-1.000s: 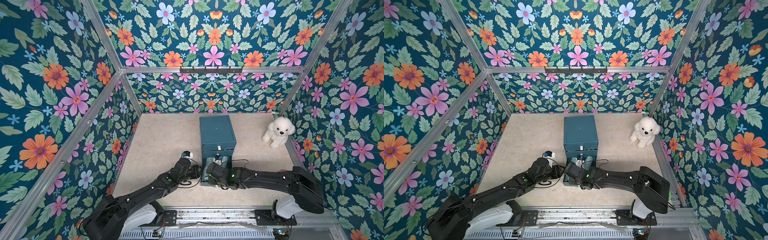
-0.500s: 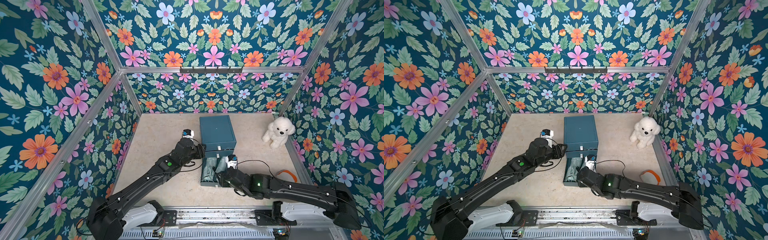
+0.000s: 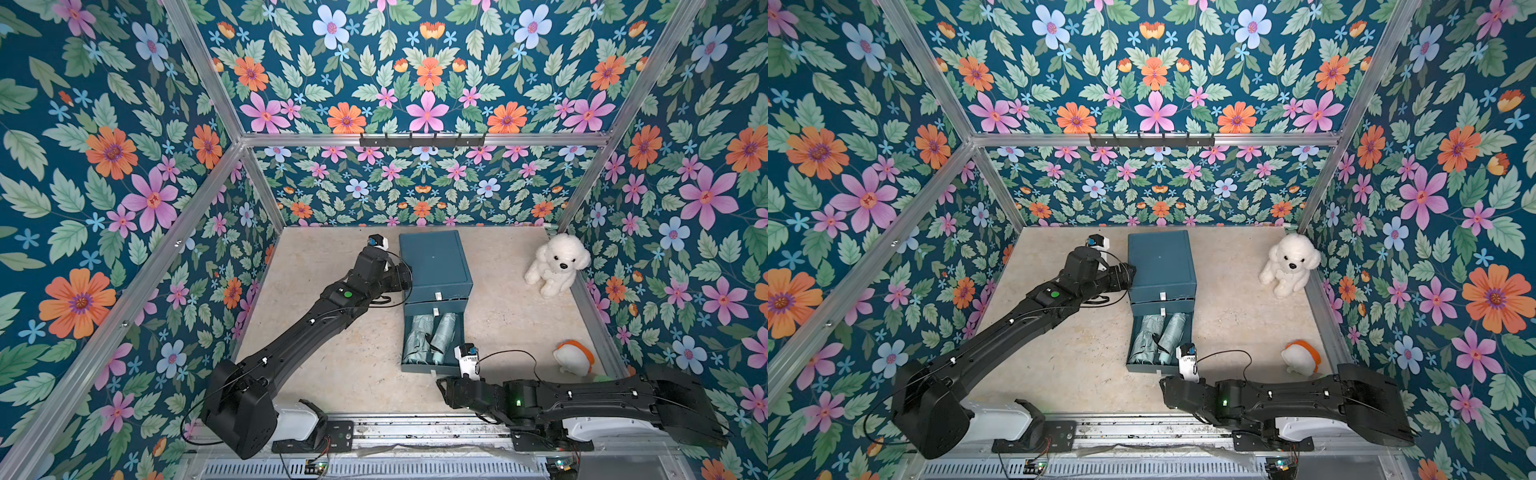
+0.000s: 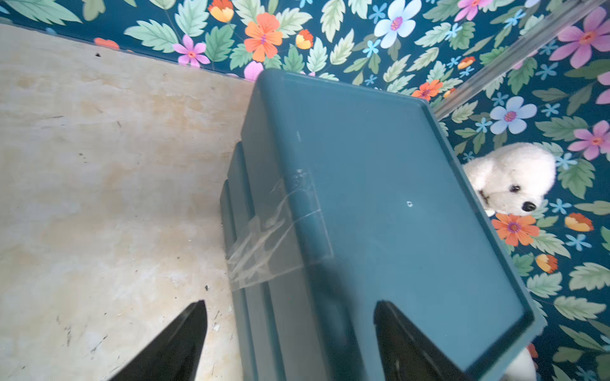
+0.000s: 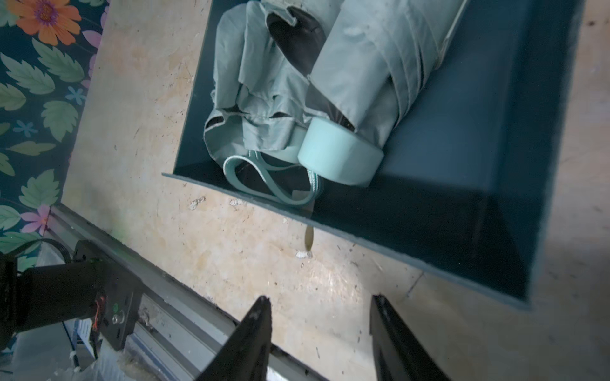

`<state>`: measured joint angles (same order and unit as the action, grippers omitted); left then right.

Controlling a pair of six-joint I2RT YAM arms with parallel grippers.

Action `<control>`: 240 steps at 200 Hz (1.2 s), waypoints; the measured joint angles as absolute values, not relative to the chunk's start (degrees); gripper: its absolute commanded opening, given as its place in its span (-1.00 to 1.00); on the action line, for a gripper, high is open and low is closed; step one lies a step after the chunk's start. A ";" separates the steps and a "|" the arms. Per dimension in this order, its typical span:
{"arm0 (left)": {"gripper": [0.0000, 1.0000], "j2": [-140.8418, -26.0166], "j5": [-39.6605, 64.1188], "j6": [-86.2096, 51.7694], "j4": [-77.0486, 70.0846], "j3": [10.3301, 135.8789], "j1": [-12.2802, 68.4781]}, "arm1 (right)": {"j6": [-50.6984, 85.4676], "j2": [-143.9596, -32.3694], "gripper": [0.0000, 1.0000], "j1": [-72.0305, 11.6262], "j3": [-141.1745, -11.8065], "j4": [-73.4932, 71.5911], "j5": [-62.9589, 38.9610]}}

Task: Place the umbrella in the drawer by color
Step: Close the drawer in the storage box.

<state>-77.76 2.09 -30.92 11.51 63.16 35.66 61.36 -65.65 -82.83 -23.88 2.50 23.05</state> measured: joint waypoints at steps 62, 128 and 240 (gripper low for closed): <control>0.28 -83.61 7.31 -28.62 9.04 65.87 36.12 | 61.43 -67.42 0.07 -82.87 -20.80 -5.91 30.13; -0.12 -84.12 0.54 -28.51 6.22 64.90 36.75 | 60.10 -67.83 0.07 -82.83 -21.02 -5.76 34.33; -0.35 -83.99 -3.49 -26.48 3.92 63.51 38.28 | 51.42 -66.89 0.07 -76.69 -18.24 -13.78 34.11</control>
<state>-83.99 -3.49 -26.48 3.92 63.51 38.28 51.42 -66.89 -76.69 -18.24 -13.78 34.11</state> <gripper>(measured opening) 0.327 0.537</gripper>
